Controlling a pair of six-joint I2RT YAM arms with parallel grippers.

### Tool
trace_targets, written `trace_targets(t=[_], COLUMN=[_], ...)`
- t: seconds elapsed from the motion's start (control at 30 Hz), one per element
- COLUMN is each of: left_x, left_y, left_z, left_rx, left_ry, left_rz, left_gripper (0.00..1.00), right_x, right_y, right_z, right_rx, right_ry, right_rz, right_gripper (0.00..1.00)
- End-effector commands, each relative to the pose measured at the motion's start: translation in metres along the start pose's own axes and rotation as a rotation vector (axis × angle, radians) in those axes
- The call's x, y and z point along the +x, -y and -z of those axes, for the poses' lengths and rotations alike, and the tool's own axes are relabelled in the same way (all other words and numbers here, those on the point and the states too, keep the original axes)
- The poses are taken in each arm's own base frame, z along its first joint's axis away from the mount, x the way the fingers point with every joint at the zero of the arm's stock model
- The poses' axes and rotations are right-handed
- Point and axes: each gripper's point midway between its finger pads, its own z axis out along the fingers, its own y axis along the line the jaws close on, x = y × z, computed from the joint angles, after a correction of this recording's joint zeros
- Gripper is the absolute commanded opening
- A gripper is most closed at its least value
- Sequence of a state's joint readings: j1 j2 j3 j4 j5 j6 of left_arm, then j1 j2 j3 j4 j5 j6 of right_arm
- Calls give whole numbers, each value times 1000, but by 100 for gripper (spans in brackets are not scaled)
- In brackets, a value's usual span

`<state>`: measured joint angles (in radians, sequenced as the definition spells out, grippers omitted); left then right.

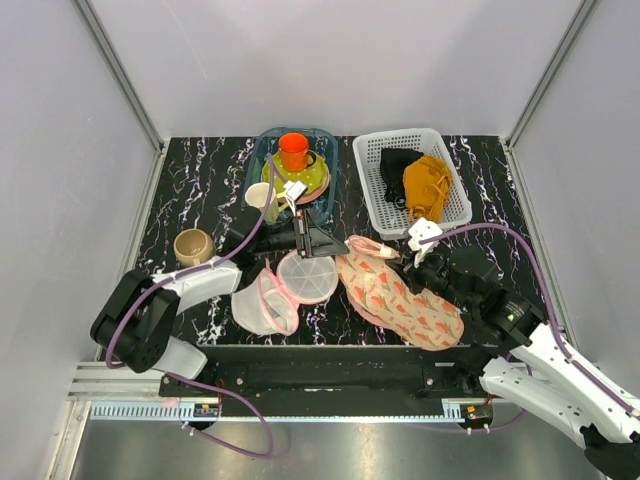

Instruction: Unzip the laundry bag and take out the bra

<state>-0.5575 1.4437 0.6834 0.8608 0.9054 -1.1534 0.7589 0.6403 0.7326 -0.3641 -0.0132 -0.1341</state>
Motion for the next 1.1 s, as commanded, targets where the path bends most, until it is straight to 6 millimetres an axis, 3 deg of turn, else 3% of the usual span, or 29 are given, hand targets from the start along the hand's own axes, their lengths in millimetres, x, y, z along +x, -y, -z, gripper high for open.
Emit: trace_targets(t=[0.0,0.13,0.6,0.83,1.07], left_x=[-5,-3,-11,-12,-18], left_y=[17,17,21,15,5], left_z=[3,4,3,1,3], left_rx=[90,130,173,105,-21], left_ry=[21,17,53,44,68], left_rz=[-59,-36,-27,-24,-92], left_gripper=[31,40,31,38,21], right_x=[-18,-17,-21,-21,-22], right_y=[-4,-3,-2,-3,-5], right_z=[-2,-2,-3,-5,-9], right_rx=[-25,-21,-17,-25,-35], right_ry=[67,63,65,62,66], right_rz=[10,11,23,24,22], right_gripper=[0,0,0,0,0])
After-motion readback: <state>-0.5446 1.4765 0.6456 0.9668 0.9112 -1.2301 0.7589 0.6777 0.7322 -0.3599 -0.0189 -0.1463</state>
